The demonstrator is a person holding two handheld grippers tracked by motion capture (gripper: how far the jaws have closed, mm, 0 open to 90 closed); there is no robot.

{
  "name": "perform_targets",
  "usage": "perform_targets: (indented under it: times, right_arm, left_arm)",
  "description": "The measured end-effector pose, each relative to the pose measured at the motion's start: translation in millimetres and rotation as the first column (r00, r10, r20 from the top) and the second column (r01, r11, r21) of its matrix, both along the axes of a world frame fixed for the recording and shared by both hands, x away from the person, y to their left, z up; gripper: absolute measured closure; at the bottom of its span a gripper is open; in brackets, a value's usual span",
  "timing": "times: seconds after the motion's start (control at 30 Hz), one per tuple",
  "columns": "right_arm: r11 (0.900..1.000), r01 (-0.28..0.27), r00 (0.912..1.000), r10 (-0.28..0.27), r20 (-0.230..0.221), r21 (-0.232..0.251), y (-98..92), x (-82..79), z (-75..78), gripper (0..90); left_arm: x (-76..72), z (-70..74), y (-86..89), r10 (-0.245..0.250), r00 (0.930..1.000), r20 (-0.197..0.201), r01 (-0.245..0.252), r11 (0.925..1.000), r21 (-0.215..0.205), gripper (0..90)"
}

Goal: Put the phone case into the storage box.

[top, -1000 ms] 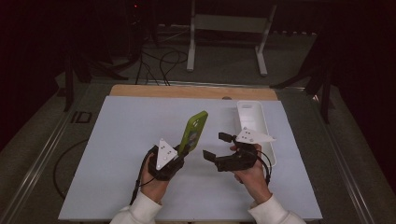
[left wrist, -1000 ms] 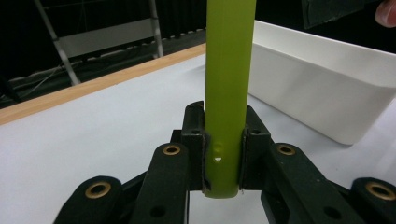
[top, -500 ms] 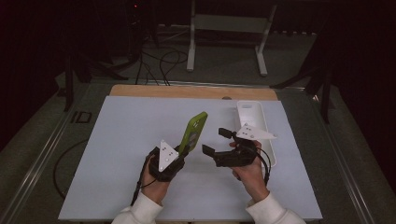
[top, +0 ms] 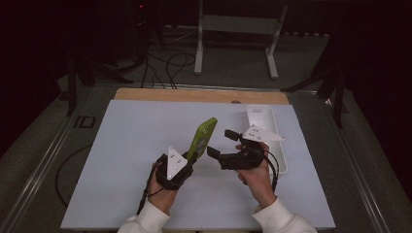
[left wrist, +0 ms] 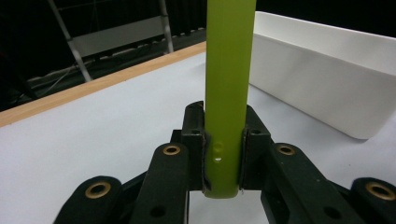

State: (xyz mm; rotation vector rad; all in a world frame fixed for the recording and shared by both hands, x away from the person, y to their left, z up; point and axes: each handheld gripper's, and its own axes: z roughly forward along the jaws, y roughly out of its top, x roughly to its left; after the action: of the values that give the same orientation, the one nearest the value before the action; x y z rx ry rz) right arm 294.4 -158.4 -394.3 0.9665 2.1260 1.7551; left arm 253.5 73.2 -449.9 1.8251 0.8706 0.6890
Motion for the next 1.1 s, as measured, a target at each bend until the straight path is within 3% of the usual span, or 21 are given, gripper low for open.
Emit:
perform_targets:
  times: [1.1]
  right_arm:
    - [0.995,0.058,0.9980,-0.056,-0.029,0.079,14.6,14.5,9.1,7.8]
  left_arm:
    - [-6.8,-5.3,-12.9,-0.020,0.9998,0.006,0.019,0.9992,0.035,77.4]
